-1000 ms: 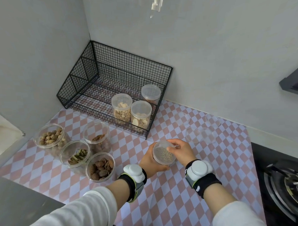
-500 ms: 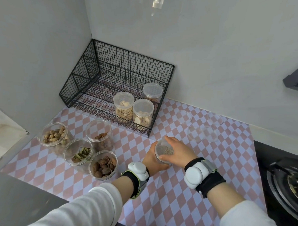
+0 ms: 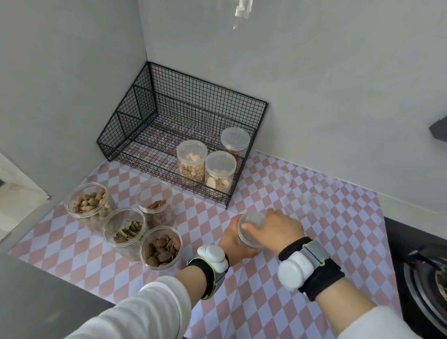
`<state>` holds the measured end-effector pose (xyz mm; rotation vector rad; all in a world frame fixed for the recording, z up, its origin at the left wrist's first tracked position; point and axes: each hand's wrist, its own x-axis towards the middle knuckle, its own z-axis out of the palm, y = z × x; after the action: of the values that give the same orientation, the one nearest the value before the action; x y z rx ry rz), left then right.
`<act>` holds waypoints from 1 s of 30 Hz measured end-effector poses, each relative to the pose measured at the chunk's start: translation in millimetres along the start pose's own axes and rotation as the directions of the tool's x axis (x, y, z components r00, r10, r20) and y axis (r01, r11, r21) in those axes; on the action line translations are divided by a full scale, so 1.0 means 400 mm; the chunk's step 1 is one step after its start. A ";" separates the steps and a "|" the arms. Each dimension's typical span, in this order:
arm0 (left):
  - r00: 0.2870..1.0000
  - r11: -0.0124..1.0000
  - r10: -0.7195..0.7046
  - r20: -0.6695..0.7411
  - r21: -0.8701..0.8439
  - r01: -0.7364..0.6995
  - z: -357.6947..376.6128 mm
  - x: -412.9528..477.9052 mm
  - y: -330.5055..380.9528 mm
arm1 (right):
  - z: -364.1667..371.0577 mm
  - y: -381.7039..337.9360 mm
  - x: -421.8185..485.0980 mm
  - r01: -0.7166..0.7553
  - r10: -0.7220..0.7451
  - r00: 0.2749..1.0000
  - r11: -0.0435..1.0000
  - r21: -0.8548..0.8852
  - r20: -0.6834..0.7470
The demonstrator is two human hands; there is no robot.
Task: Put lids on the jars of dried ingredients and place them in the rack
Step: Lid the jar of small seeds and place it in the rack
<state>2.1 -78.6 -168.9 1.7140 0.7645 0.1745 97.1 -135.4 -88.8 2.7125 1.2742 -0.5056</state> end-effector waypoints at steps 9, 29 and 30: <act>1.000 1.000 0.001 0.007 -0.026 -0.001 0.003 -0.003 0.004 | 0.017 -0.007 -0.010 0.156 -0.155 0.987 0.987 -0.027 0.037; 0.987 0.990 0.066 -0.149 -0.110 -0.083 -0.056 -0.015 0.021 | -0.029 -0.021 -0.016 0.163 -0.140 0.980 0.971 0.173 -0.140; 0.982 0.987 0.085 -0.171 -0.121 -0.106 -0.073 -0.017 0.030 | -0.043 -0.028 -0.014 0.189 -0.155 0.973 0.961 0.202 -0.173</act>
<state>-13.0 -59.6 -147.5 1.6277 0.7747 0.4284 89.8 -128.3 -70.4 2.8827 1.5951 -0.4841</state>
